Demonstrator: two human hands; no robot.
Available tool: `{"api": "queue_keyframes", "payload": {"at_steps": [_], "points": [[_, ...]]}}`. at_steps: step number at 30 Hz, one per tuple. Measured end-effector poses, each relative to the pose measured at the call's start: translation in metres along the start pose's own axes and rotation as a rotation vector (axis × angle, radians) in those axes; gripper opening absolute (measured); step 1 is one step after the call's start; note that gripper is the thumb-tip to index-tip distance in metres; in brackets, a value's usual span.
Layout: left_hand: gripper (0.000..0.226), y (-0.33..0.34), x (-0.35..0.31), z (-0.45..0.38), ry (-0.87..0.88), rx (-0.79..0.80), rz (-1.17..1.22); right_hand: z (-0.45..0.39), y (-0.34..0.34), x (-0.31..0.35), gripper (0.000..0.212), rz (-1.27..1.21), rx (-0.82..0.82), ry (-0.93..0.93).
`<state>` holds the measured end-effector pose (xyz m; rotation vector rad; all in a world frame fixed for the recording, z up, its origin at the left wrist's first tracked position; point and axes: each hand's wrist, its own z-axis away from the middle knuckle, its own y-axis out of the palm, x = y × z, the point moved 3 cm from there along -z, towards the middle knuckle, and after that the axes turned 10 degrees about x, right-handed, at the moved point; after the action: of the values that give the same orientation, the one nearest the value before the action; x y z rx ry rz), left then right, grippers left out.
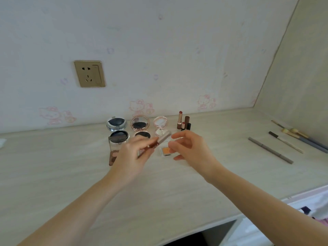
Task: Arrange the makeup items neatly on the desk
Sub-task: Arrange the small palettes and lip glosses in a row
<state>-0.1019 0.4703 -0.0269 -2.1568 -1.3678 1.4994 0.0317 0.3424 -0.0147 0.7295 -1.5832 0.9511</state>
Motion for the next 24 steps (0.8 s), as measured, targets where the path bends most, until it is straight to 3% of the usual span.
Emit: {"api": "queue_keyframes", "payload": {"at_steps": [4,11,18,24], "points": [[0.036,-0.001,0.004,0.018,0.13,0.055,-0.323,0.003,0.011,-0.006,0.005,0.079,0.07,0.025],[0.037,-0.007,0.011,0.044,0.186,0.108,-0.561,0.009,0.029,-0.025,0.007,0.078,0.115,0.046],[0.032,-0.009,0.016,0.06,0.096,0.07,-0.516,0.01,0.042,-0.041,0.013,-0.009,0.0,0.017],[0.011,-0.012,0.016,0.062,0.094,0.03,-0.469,0.008,0.043,-0.048,0.018,-0.139,-0.032,0.043]]}}
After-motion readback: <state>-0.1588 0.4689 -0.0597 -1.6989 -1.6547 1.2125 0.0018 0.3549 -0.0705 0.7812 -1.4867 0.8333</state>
